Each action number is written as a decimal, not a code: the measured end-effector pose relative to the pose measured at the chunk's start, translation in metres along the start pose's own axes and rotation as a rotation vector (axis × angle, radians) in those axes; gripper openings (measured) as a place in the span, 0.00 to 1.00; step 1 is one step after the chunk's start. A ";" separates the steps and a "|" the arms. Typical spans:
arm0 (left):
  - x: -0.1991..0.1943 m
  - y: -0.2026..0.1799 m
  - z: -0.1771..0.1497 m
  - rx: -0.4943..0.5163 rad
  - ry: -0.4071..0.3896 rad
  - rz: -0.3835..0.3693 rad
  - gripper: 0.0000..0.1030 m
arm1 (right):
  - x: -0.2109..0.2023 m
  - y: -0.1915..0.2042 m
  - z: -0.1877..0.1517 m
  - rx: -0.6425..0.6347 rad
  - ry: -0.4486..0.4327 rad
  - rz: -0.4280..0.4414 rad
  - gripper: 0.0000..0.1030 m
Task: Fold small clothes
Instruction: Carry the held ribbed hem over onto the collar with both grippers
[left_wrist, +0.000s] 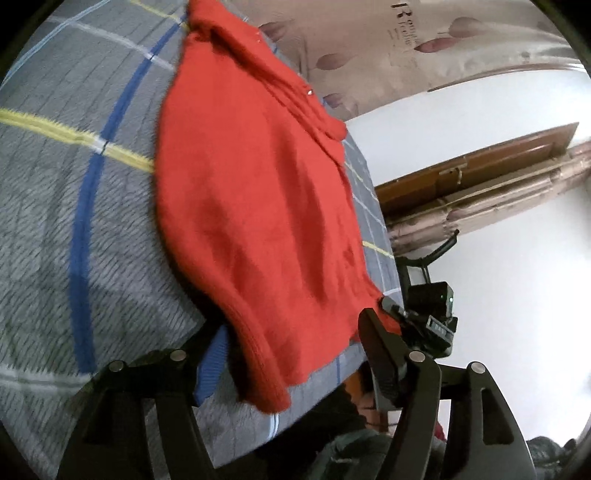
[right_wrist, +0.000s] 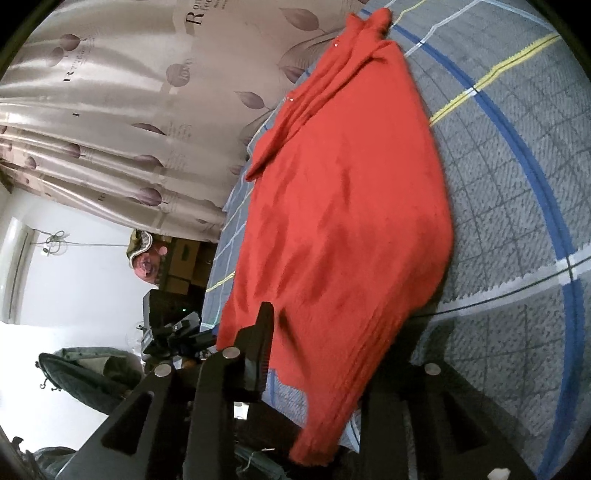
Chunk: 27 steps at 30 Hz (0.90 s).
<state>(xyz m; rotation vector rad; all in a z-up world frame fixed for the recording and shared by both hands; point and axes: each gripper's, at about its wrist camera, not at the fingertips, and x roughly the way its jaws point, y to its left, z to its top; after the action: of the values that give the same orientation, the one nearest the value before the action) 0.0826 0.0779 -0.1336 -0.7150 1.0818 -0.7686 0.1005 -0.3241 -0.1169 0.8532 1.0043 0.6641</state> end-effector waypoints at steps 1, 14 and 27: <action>0.001 0.000 0.000 0.004 -0.009 0.001 0.67 | 0.001 0.000 0.000 -0.002 0.002 0.001 0.25; 0.013 -0.004 -0.015 0.057 -0.032 0.114 0.10 | -0.004 -0.007 -0.005 0.002 -0.015 0.049 0.19; -0.023 -0.021 0.003 0.080 -0.233 0.033 0.07 | -0.025 0.040 0.013 -0.100 -0.076 0.110 0.07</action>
<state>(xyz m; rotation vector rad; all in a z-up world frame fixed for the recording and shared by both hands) 0.0754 0.0854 -0.1039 -0.6985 0.8458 -0.6778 0.0985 -0.3280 -0.0683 0.8442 0.8536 0.7636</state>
